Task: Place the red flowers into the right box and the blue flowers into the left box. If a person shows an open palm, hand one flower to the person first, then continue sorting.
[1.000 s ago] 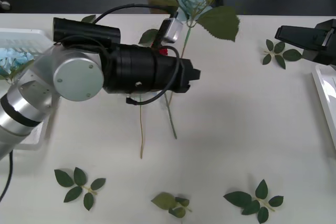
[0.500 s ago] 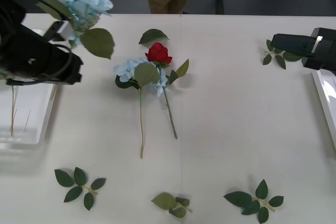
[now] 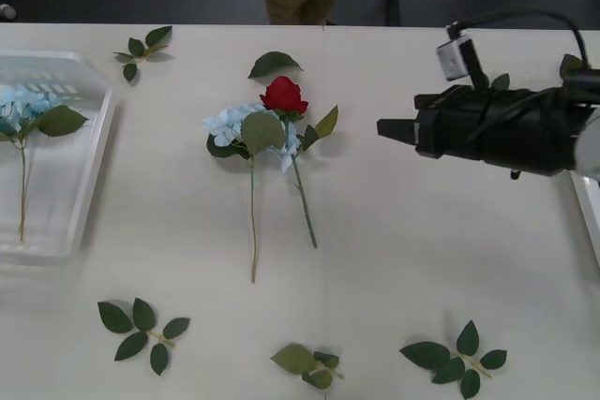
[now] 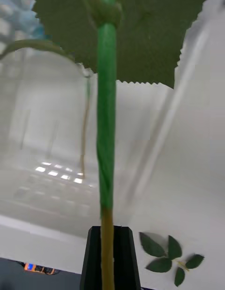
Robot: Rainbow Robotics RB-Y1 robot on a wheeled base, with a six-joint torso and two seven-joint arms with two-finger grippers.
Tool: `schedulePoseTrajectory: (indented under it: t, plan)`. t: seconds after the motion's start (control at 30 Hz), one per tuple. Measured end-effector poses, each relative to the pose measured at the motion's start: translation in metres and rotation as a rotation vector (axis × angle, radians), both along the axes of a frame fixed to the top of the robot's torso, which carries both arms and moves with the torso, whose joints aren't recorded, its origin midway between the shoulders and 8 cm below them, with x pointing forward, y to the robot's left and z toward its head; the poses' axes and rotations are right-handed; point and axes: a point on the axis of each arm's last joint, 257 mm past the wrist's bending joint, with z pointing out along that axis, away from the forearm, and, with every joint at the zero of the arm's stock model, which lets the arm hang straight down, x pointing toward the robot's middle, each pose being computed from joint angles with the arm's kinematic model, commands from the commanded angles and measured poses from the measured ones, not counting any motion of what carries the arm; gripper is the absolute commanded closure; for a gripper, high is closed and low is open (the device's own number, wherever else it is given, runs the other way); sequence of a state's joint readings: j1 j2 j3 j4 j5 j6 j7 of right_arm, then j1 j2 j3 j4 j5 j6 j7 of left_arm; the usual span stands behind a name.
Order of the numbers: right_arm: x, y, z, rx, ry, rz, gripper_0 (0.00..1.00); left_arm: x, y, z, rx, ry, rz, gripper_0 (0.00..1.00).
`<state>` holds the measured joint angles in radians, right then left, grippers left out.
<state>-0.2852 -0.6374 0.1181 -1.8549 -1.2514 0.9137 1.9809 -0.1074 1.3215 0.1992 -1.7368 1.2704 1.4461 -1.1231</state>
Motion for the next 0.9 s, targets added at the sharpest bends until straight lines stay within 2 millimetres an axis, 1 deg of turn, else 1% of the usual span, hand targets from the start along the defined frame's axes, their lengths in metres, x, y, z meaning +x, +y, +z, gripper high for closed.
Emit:
schedulePoseTrajectory:
  t: [0.07,0.13,0.23,0.33,0.4,0.5,0.57,0.67,0.7,0.73,0.77,0.8,0.9]
  plan:
    - [0.0,0.007,-0.015,-0.055,-0.003,0.006,0.07,-0.002,0.026,-0.011,0.034,0.009,-0.003,1.0]
    - [0.0,0.006,-0.023,-0.083,0.001,-0.003,0.06,0.0,0.045,-0.02,0.071,0.01,-0.04,1.0]
    - [0.004,0.0,-0.026,-0.098,0.005,-0.024,0.07,0.005,0.061,-0.035,0.119,0.001,-0.087,1.0]
    - [0.006,-0.009,-0.029,-0.128,0.011,-0.041,0.06,0.011,0.064,-0.054,0.137,-0.007,-0.087,1.0]
    - [0.01,-0.022,-0.03,-0.149,0.025,-0.077,0.07,0.015,0.066,-0.07,0.159,-0.002,-0.092,1.0]
    - [0.019,-0.043,-0.026,-0.128,0.059,-0.157,0.07,0.022,0.072,-0.088,0.189,0.007,-0.096,1.0]
    - [0.023,-0.051,-0.021,-0.107,0.068,-0.191,0.06,0.029,0.074,-0.092,0.199,0.0,-0.094,1.0]
    - [0.026,-0.053,-0.015,-0.1,0.059,-0.199,0.06,0.039,0.072,-0.091,0.197,-0.02,-0.088,1.0]
    - [0.026,-0.052,-0.013,-0.093,0.059,-0.196,0.07,0.042,0.071,-0.09,0.194,-0.027,-0.087,0.9]
    - [0.025,-0.048,-0.011,-0.079,0.062,-0.187,0.07,0.045,0.07,-0.09,0.192,-0.033,-0.086,0.77]
    - [0.022,-0.043,-0.008,-0.055,0.07,-0.173,0.07,0.047,0.068,-0.089,0.189,-0.038,-0.086,0.77]
    - [0.02,-0.038,-0.004,-0.032,0.079,-0.158,0.07,0.049,0.066,-0.089,0.187,-0.043,-0.086,0.0]
    - [0.013,-0.031,0.008,0.026,0.102,-0.119,0.07,0.054,0.063,-0.087,0.184,-0.056,-0.089,0.0]
